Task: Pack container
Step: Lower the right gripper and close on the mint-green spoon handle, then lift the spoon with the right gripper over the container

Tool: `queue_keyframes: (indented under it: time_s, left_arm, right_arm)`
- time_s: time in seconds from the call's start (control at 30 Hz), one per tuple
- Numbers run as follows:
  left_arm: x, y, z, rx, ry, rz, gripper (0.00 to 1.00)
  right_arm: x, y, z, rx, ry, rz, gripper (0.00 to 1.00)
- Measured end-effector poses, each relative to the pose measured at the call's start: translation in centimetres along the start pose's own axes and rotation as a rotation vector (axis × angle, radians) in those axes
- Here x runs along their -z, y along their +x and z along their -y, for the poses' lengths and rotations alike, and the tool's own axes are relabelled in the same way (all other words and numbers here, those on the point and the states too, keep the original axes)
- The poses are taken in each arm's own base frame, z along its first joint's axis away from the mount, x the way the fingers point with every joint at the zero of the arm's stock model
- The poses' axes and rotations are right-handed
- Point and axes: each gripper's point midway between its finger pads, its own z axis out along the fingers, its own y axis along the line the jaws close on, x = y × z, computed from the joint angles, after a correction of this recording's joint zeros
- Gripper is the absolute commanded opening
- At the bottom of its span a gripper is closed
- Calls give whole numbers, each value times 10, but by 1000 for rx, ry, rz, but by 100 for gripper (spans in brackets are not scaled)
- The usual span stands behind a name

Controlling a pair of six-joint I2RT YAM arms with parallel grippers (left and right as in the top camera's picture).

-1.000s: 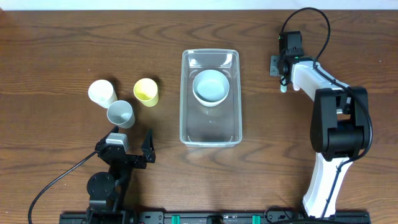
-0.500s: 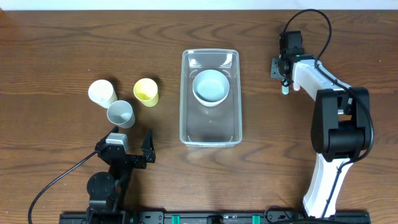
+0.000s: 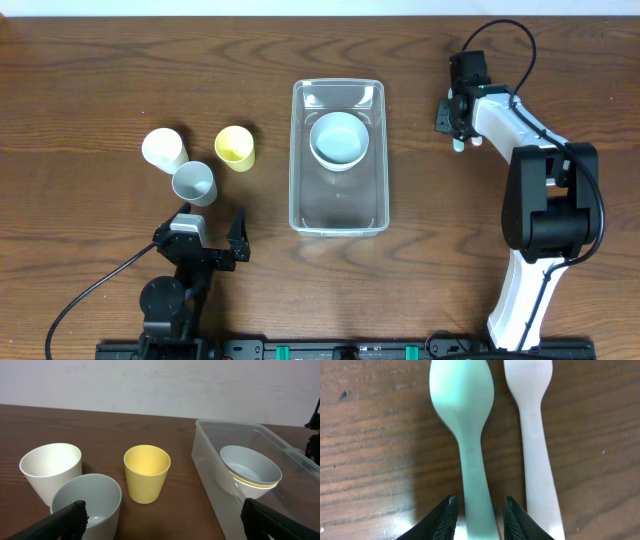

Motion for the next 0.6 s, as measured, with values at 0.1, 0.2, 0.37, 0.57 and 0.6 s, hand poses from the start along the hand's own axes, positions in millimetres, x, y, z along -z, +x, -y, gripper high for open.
queue_keyframes:
  time_s: [0.1, 0.2, 0.37, 0.57, 0.6]
  left_arm:
    - [0, 0, 0, 0, 0, 0, 98]
    - [0, 0, 0, 0, 0, 0, 98]
    - [0, 0, 0, 0, 0, 0, 98]
    - [0, 0, 0, 0, 0, 0, 98]
    - [0, 0, 0, 0, 0, 0, 98]
  right_arm:
    - [1, 4, -2, -5, -11, -22, 30]
    - [3, 9, -3, -9, -24, -42, 24]
    - [5, 17, -4, -10, -34, -77, 24]
    - [7, 21, -4, -9, -36, -91, 26]
    - [7, 21, -4, -10, -36, -92, 27]
